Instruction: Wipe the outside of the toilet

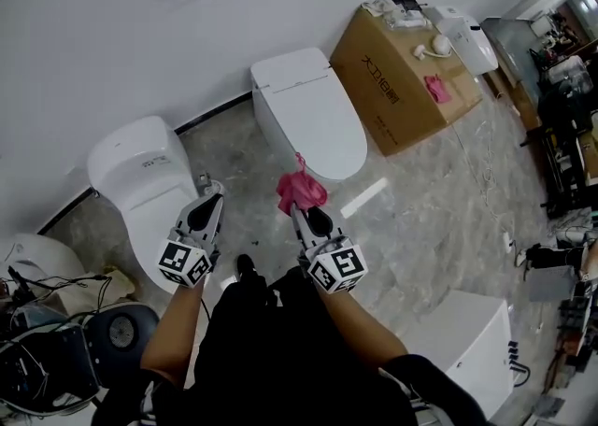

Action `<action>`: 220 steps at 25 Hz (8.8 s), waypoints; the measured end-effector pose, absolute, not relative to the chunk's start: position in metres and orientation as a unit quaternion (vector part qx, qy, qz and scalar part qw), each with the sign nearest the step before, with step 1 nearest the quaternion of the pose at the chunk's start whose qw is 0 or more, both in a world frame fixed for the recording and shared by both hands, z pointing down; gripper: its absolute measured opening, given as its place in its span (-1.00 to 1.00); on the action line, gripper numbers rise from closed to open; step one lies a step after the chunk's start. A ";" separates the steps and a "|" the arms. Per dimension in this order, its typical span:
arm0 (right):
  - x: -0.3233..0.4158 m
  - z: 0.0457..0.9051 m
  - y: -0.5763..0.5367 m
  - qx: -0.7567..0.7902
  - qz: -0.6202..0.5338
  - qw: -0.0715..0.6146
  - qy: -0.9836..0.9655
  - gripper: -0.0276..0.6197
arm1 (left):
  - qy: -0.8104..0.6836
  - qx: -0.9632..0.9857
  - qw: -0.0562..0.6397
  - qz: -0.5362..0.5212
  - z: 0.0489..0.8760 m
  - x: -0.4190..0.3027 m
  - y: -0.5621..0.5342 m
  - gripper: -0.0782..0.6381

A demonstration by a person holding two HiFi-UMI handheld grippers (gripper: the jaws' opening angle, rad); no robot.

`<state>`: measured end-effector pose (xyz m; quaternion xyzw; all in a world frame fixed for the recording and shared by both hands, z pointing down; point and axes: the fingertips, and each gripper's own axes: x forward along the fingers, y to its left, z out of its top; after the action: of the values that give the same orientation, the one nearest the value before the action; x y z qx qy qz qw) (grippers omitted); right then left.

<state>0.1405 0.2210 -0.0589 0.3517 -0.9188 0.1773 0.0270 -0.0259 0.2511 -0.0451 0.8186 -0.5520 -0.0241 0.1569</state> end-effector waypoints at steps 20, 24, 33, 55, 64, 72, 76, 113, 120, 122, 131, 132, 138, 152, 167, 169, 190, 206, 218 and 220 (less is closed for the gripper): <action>0.076 0.089 0.032 0.354 0.188 0.083 -0.912 -0.64 | -0.566 0.803 0.181 0.044 0.067 -0.088 0.073 -0.73; 0.055 0.129 0.001 0.341 0.210 0.096 -0.911 -0.64 | -0.569 0.795 0.201 0.057 0.106 -0.097 0.045 -0.73; -0.013 0.231 -0.047 0.329 0.210 0.143 -0.910 -0.64 | -0.570 0.790 0.217 0.061 0.183 -0.120 -0.011 -0.73; -0.140 0.427 -0.205 0.425 0.136 0.236 -0.863 -0.64 | -0.558 0.797 0.217 0.079 0.312 -0.188 -0.104 -0.73; -0.136 0.474 -0.257 0.473 0.139 0.284 -0.822 -0.64 | -0.547 0.801 0.236 0.056 0.325 -0.192 -0.087 -0.73; -0.115 0.486 -0.277 0.561 0.233 0.245 -0.755 -0.64 | -0.549 0.796 0.252 0.039 0.325 -0.197 -0.081 -0.73; -0.107 0.486 -0.279 0.576 0.247 0.238 -0.742 -0.64 | -0.547 0.800 0.247 0.025 0.313 -0.196 -0.083 -0.73; 0.132 0.495 -0.043 0.639 0.376 0.192 -0.643 -0.66 | -0.450 0.853 0.251 0.079 0.329 -0.016 -0.004 -0.73; 0.176 0.488 -0.003 0.645 0.388 0.181 -0.632 -0.66 | -0.410 0.867 0.265 0.097 0.345 0.030 0.021 -0.73; 0.190 0.483 0.008 0.651 0.393 0.173 -0.626 -0.66 | -0.398 0.872 0.266 0.099 0.346 0.042 0.028 -0.73; 0.239 0.481 0.041 0.664 0.384 0.179 -0.616 -0.66 | -0.353 0.893 0.261 0.103 0.345 0.079 0.044 -0.73; 0.248 0.483 0.046 0.671 0.387 0.178 -0.607 -0.66 | -0.349 0.894 0.261 0.104 0.344 0.082 0.046 -0.73; 0.314 0.499 0.073 0.707 0.392 0.197 -0.554 -0.67 | -0.351 0.892 0.264 0.108 0.345 0.076 0.050 -0.73; 0.302 0.475 0.134 0.685 0.406 0.244 -0.553 -0.67 | -0.440 0.846 0.290 0.083 0.354 -0.015 0.031 -0.73; -0.015 0.421 -0.067 0.494 0.334 0.175 -0.783 -0.67 | -0.515 0.811 0.276 0.040 0.341 -0.135 -0.048 -0.73; -0.033 0.432 -0.099 0.494 0.315 0.183 -0.789 -0.67 | -0.518 0.809 0.275 0.037 0.343 -0.143 -0.063 -0.73; -0.073 0.555 -0.268 0.622 0.414 0.087 -0.659 -0.67 | -0.514 0.808 0.282 0.067 0.411 -0.189 -0.123 -0.73; -0.031 0.550 -0.231 0.655 0.477 0.025 -0.586 -0.67 | -0.495 0.810 0.308 0.063 0.403 -0.156 -0.094 -0.73; 0.041 0.556 -0.149 0.649 0.503 0.015 -0.571 -0.67 | -0.458 0.831 0.307 0.077 0.410 -0.092 -0.083 -0.73; 0.057 0.558 -0.133 0.650 0.508 0.012 -0.565 -0.67 | -0.453 0.834 0.304 0.080 0.409 -0.078 -0.081 -0.73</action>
<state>0.0568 -0.1326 0.5583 0.6499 -0.5647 0.5084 0.0119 -0.0781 -0.0807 0.4088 0.8343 -0.4532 0.0796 0.3037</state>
